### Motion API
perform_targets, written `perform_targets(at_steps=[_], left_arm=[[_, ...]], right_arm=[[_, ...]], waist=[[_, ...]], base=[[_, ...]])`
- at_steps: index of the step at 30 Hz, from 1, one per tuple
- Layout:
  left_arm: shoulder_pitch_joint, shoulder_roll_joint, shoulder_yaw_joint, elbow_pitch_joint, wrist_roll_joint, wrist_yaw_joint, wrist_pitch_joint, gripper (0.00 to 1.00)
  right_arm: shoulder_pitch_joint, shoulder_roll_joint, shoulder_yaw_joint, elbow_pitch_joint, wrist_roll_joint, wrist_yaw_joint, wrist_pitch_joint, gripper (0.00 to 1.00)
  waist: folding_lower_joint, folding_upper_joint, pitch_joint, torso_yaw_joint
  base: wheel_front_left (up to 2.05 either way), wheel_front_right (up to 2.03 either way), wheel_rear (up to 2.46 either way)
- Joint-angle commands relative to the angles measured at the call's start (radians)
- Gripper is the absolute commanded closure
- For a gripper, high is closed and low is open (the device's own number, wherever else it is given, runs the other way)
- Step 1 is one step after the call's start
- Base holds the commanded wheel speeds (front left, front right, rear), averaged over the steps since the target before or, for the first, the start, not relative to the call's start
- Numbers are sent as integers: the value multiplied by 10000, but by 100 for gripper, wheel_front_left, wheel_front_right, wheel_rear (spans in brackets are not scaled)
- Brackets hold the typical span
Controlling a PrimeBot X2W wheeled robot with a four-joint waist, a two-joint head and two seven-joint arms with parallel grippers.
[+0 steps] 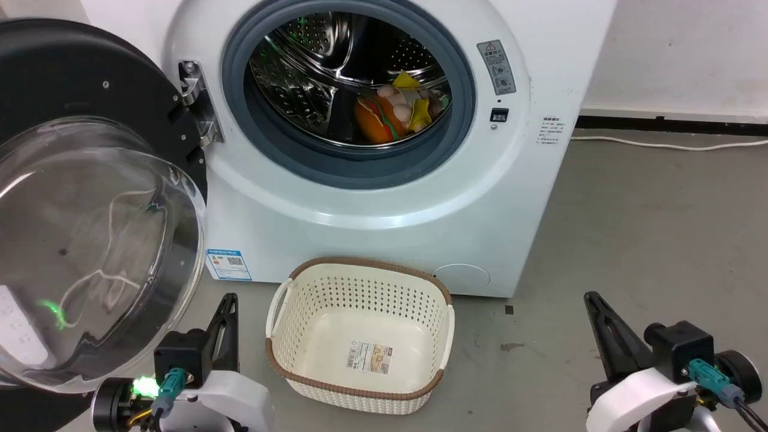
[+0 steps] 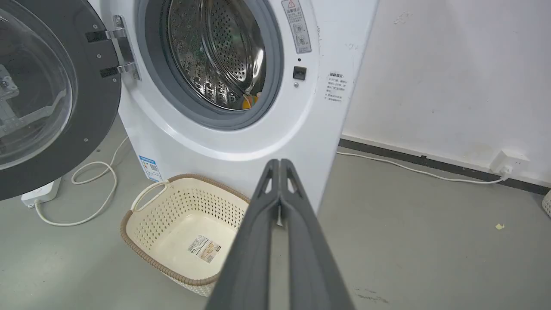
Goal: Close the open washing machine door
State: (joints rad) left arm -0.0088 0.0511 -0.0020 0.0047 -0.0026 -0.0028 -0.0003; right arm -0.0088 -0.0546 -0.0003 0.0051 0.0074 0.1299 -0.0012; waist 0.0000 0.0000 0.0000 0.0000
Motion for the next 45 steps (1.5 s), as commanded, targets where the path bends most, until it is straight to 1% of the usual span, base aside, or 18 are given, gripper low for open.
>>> perform_targets(at_steps=[1,45], left_arm=[[88,-9,20,-47,26,28,3,100],[88,-9,20,-47,26,28,3,100]], right_arm=[[88,43,3,-51,-74,8,12,100],[88,43,3,-51,-74,8,12,100]], waist=[[0,0,0,0],[0,0,0,0]], base=[[0,0,0],[0,0,0]])
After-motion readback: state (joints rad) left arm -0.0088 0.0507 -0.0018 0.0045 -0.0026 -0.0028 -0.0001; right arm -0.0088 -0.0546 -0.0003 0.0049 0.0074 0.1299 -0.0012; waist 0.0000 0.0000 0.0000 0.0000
